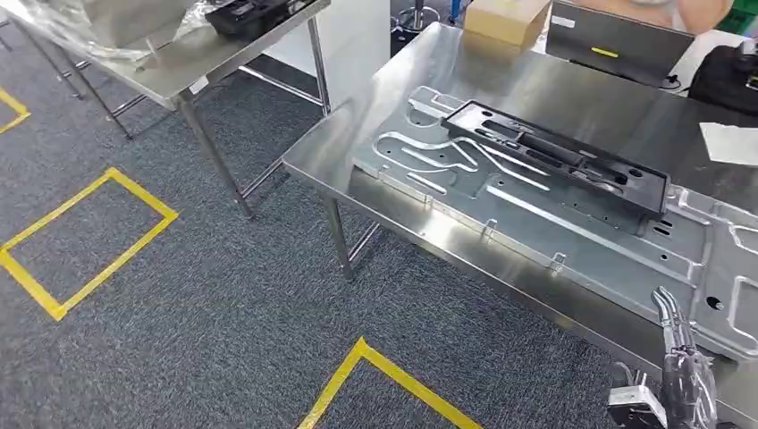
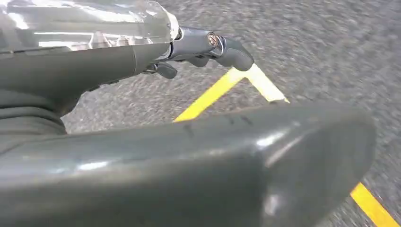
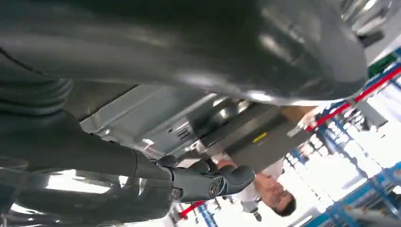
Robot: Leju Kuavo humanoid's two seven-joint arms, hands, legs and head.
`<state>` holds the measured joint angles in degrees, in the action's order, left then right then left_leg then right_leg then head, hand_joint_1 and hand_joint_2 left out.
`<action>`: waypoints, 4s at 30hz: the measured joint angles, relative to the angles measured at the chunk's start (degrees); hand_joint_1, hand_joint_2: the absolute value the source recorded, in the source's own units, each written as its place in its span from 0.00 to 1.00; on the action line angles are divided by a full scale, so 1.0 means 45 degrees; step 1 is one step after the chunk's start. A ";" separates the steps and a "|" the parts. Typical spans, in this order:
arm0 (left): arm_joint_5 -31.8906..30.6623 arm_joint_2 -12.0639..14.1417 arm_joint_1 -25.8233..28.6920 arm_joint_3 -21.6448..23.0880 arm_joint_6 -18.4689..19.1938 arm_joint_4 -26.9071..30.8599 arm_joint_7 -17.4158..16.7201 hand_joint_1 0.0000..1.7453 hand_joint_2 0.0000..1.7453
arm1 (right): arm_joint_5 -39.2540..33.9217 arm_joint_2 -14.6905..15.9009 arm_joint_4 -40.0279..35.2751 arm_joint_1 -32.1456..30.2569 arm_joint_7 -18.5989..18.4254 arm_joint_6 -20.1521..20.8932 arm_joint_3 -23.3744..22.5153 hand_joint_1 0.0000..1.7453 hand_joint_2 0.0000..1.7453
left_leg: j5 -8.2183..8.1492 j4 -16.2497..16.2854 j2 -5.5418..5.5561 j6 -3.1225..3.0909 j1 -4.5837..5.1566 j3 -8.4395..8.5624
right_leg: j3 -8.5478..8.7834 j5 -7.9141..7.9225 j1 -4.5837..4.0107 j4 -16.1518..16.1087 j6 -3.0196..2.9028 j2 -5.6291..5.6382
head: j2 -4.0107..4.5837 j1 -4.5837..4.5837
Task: Take the parts from the cabinet and place them on the table.
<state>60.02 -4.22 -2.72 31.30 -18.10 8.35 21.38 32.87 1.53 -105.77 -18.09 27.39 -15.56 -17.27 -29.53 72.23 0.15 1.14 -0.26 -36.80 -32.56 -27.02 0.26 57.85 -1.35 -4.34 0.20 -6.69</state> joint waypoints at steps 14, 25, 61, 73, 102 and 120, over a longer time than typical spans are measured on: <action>-0.0141 -0.0049 -0.0009 -0.0005 0.0272 0.0005 0.0146 0.00 0.00 | 0.0578 0.0180 0.0214 -0.0477 -0.0122 -0.0209 0.0190 0.00 0.00 | 0.1375 -0.3903 0.0230 -0.0870 0.0268 0.0985 | -0.0871 -0.1727 0.0179 0.3509 0.0675 0.0900 | -0.0005 0.0005; -0.0257 -0.0009 0.0084 0.0087 0.0471 0.0000 0.0049 0.00 0.00 | 0.0931 0.0137 0.0141 -0.0871 0.0053 0.0427 0.0058 0.00 0.00 | 0.0462 -0.1763 0.0347 -0.0058 0.0108 -0.0838 | 0.0924 -0.0828 0.0304 0.0136 -0.0031 0.1103 | -0.0005 -0.0063; -0.1360 0.0015 0.0106 0.1496 -0.0670 0.0019 0.0214 0.00 0.00 | 0.2897 -0.0394 1.8600 0.3775 -0.6301 -0.0848 0.2559 0.00 0.00 | -0.0462 -0.0397 -0.0014 0.0178 -0.0223 -0.0223 | 0.0653 -0.0247 0.0183 -0.0322 0.0069 0.0147 | -0.0005 -0.0058; -0.1258 0.0534 0.0097 0.1909 -0.0884 0.0010 0.0957 0.00 0.00 | 0.1234 -0.1384 2.0575 0.4280 -0.7543 0.1278 0.0053 0.00 0.00 | 0.0786 -0.3509 0.0087 -0.0710 0.0056 0.1193 | -0.0755 -0.2275 0.0289 0.3082 0.0650 0.0883 | 0.0000 -0.0054; -0.1394 0.0524 0.0161 0.2190 -0.1341 0.0010 0.0476 0.00 0.00 | 0.1642 -0.1821 2.0983 0.4592 -0.7796 0.1729 -0.0063 0.00 0.00 | 0.0828 -0.3455 -0.0067 -0.0614 -0.0023 0.1120 | 0.0217 -0.1668 0.0200 0.1439 0.0552 0.0655 | -0.0005 -0.0053; -0.1457 0.0675 0.0136 0.2419 -0.1457 0.0005 0.0500 0.00 0.00 | 0.1608 -0.1909 2.1055 0.4420 -0.7776 0.1666 -0.0277 0.00 0.00 | -0.1039 0.0576 0.0139 0.0057 -0.0072 -0.0917 | 0.0470 -0.0229 0.0062 -0.0167 -0.0151 0.0554 | -0.0005 -0.0053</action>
<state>53.46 -1.18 -2.11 42.18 -24.65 8.37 23.63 40.11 -7.06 -11.02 1.80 -7.61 -8.07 -18.51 -34.21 74.82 0.78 1.39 -0.58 -40.92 -30.45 -28.05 0.54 57.10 -2.03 -1.85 0.17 -6.93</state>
